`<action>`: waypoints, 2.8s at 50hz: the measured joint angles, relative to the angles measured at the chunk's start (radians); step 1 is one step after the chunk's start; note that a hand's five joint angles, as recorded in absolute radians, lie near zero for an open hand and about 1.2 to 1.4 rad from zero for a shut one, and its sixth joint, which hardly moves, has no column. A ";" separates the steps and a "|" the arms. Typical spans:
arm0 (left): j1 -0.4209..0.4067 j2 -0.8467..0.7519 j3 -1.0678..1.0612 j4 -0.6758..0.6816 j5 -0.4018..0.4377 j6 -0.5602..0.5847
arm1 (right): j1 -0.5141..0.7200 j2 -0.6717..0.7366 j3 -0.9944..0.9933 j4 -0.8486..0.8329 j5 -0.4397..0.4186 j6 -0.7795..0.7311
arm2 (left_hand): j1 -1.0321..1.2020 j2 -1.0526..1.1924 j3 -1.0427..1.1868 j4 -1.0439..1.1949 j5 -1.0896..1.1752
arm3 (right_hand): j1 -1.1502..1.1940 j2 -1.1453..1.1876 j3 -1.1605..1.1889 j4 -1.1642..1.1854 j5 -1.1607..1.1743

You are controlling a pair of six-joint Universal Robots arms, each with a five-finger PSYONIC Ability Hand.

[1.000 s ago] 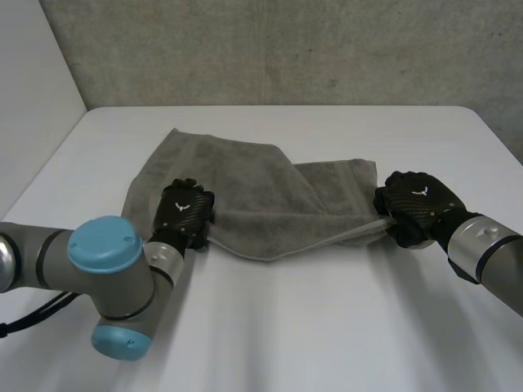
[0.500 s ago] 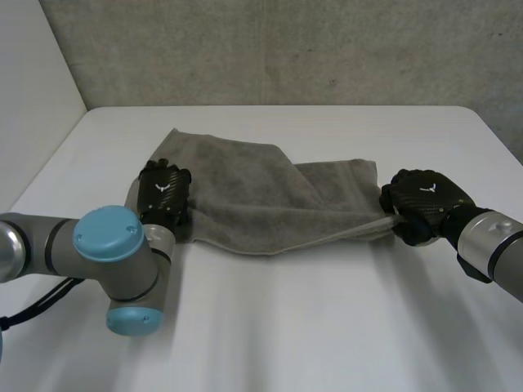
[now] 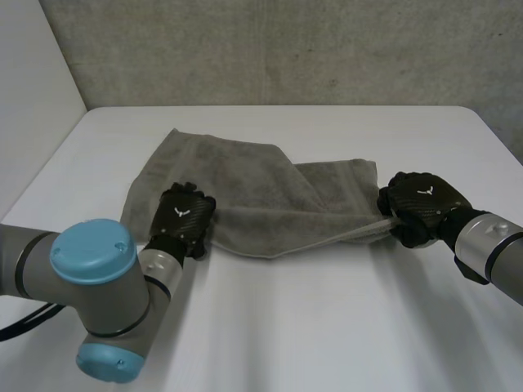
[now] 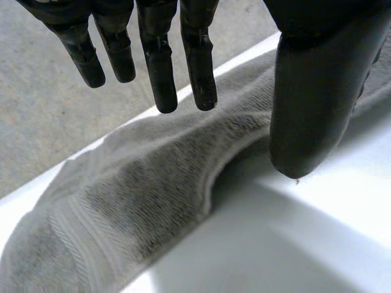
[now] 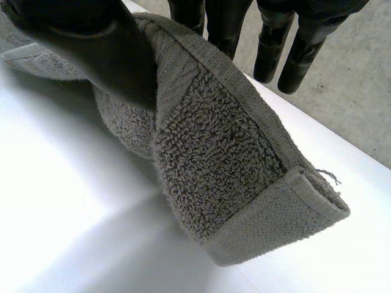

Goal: Fold the towel.

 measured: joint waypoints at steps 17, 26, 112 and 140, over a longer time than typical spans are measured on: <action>-0.001 -0.055 0.029 0.102 -0.004 0.002 | 0.001 0.007 0.001 0.003 0.000 0.000 | 0.183 0.183 0.000 0.000 0.183 | 0.000 0.000 0.000 0.000 0.000; -0.003 -0.118 0.087 0.141 0.003 0.003 | 0.000 0.007 0.000 0.005 0.001 0.001 | 0.287 0.292 0.000 0.000 0.295 | 0.000 0.000 0.000 0.000 0.000; 0.265 0.645 -0.069 -0.747 0.451 0.109 | -0.053 -0.340 -0.022 0.542 -0.134 -0.545 | 0.646 0.736 0.000 0.000 0.731 | 0.000 0.000 0.000 0.000 0.000; 0.275 0.030 0.345 -0.688 0.488 0.127 | 0.007 0.129 -0.272 0.324 -0.014 -0.520 | 0.646 0.736 0.000 0.000 0.731 | 0.000 0.000 0.000 0.000 0.000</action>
